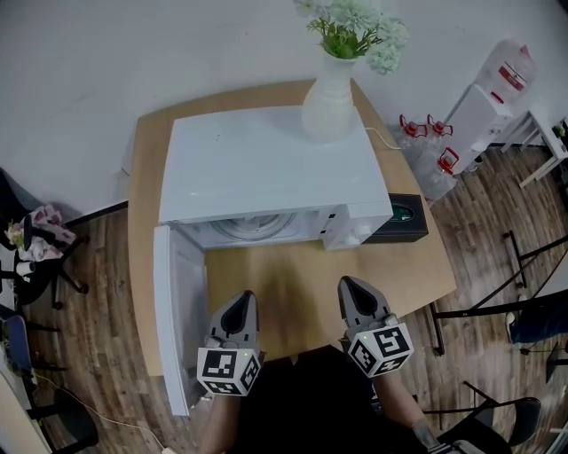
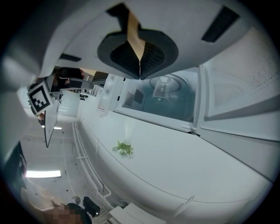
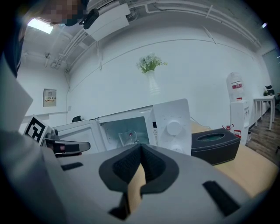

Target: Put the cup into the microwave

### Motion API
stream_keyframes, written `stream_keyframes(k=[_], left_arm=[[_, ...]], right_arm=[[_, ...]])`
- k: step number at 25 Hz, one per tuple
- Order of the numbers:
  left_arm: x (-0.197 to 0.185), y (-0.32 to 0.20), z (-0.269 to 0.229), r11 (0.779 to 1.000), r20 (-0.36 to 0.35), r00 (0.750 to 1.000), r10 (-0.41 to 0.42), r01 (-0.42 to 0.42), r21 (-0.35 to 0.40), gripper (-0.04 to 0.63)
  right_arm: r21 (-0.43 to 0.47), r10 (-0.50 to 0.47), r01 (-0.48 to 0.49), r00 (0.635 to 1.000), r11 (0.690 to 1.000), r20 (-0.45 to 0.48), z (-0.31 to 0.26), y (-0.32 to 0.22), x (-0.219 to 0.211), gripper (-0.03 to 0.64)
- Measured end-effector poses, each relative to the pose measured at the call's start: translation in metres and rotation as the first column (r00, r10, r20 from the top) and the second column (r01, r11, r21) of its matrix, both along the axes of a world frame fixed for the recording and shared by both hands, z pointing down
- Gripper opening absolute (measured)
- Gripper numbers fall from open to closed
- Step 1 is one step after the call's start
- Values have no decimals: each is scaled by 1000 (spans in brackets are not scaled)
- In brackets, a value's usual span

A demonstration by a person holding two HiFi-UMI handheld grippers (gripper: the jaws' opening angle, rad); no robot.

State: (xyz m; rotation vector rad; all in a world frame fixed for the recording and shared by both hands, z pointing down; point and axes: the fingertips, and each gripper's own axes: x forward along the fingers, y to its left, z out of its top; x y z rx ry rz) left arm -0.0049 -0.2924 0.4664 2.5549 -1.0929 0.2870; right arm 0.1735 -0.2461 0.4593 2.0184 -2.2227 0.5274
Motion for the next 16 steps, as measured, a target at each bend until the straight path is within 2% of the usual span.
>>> stream_keyframes(k=[16], left_arm=[[-3, 5, 4, 1000, 3, 1000, -7, 7, -10, 5]], right_arm=[[3, -20, 20, 999, 1000, 28, 3, 0, -12, -8]])
